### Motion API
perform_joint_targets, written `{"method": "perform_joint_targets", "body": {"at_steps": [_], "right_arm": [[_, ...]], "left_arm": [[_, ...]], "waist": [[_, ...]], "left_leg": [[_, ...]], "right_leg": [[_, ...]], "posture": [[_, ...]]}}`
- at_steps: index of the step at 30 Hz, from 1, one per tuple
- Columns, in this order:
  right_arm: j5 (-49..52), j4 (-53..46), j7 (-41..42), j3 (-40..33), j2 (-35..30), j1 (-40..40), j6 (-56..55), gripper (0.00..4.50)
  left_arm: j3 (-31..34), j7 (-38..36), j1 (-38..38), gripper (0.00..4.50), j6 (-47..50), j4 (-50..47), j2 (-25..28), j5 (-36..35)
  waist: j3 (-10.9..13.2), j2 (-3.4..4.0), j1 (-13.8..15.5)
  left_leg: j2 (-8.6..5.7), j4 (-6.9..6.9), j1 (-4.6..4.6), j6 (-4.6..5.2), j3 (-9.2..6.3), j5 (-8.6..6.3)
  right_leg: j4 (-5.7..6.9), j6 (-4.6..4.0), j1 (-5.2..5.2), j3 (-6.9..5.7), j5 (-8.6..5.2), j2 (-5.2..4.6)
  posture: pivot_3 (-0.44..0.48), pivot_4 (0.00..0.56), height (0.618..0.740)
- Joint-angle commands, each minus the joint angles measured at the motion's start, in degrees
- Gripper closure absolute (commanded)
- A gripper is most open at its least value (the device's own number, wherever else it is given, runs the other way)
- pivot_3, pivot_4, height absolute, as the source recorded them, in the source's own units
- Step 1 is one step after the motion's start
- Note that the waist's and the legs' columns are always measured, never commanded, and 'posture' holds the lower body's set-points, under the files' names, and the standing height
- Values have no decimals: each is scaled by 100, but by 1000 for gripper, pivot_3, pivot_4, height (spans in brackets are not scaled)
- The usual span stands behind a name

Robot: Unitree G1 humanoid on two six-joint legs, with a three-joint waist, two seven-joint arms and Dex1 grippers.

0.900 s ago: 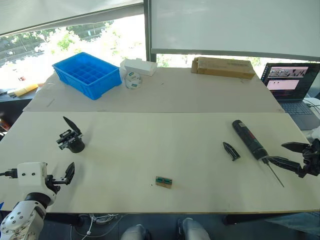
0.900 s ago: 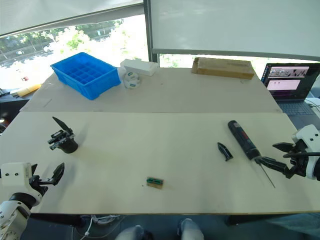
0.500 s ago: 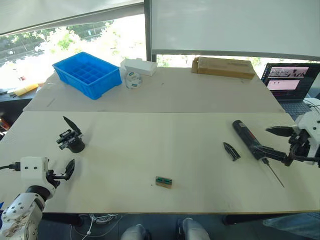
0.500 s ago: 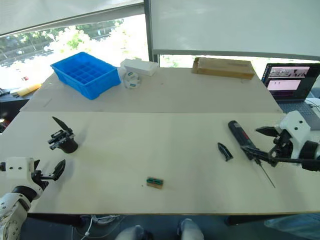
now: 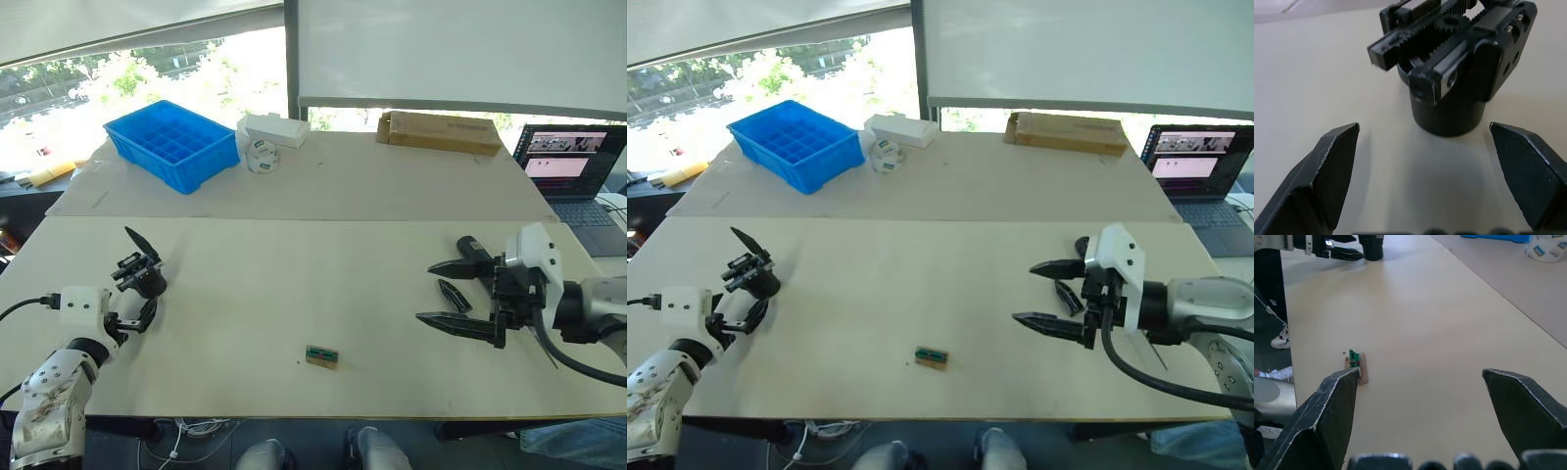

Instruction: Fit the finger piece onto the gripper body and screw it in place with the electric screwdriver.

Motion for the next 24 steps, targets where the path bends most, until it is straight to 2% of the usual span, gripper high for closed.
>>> {"method": "perform_joint_targets", "body": {"at_steps": [1,9,12,15,20,24], "right_arm": [[-17,-133,-126,-85,3,-54,-85,70],[65,-223,-315,-44,77,-71,-65,70],[98,-296,-386,-47,119,-45,-45,0],[170,-349,-458,-101,155,-5,12,0],[165,-426,-491,-110,168,99,14,0],[194,-501,-560,-98,182,149,34,0]], "left_arm": [[-62,-26,-227,0,-208,158,99,80],[-388,8,-779,0,-536,828,-24,220],[-430,10,-795,748,-607,814,-124,168],[-483,-13,-751,2189,-641,710,-220,139],[-622,88,-800,2188,-635,435,-465,124],[-1108,547,-757,2187,-142,-815,-1059,132]], "waist": [[0,0,0],[0,-1,-5],[0,-1,-8],[0,-1,-3],[0,-1,27],[1,-4,54]], "left_leg": [[0,0,0,0,0,0],[-2,4,-2,0,1,1],[-2,5,-2,0,1,1],[-2,6,-2,0,1,1],[-4,8,-6,1,-2,1],[-7,26,-21,3,-18,-1]], "right_leg": [[0,0,0,-1,0,0],[3,1,1,-38,1,7],[4,1,2,-40,1,7],[4,1,3,-42,1,4],[2,3,4,-50,2,0],[2,8,7,-66,5,-3]], "posture": [[0,150,738],[0,150,738],[0,150,738],[0,150,738],[0,150,738],[0,150,738]]}}
